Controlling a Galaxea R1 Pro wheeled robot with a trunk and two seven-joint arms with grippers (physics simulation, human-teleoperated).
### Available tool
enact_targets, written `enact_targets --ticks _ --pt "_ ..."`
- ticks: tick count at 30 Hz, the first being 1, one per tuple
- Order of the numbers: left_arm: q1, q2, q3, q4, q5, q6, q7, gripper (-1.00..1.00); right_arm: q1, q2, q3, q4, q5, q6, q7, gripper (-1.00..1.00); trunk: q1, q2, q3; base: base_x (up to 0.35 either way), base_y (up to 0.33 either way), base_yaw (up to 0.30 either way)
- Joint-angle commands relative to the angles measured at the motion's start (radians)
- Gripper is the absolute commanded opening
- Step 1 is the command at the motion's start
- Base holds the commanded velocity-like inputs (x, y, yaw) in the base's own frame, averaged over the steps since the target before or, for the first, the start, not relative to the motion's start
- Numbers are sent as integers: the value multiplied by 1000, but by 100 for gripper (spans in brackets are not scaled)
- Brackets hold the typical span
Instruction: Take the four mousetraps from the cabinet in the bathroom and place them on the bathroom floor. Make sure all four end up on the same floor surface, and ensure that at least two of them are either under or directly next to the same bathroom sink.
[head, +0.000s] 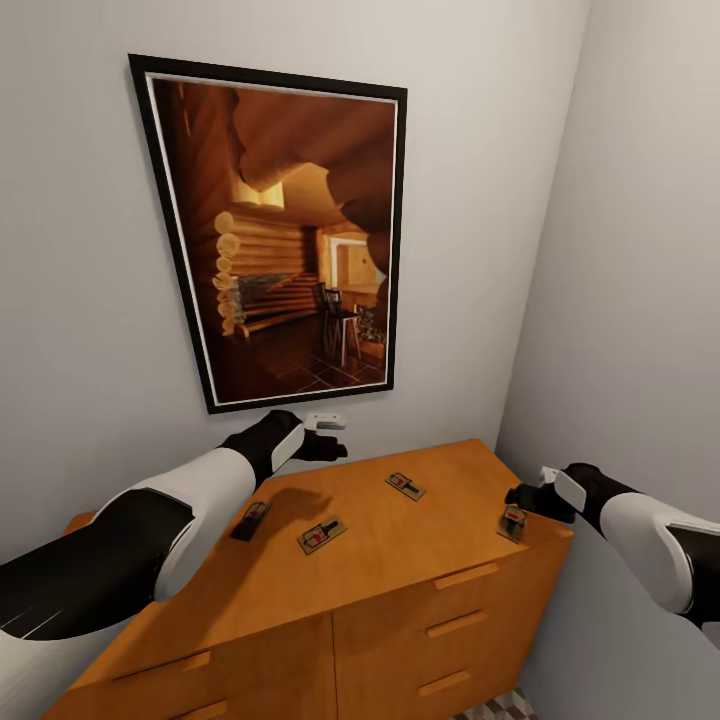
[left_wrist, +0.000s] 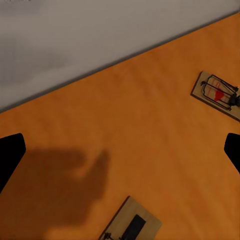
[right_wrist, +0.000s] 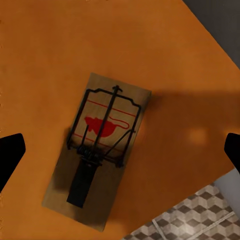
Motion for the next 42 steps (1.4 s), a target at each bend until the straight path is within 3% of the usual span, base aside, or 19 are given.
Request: enact_targets --ticks 1,42 --pt "-1 0 -8 0 6 3 -1 100 -2 0 0 2 -10 1 -1 100 0 -2 -2 0 0 0" --pt "-2 0 -8 -1 6 3 -1 100 3 13 0 2 -14 -23 -1 100 0 -2 -2 0 0 0"
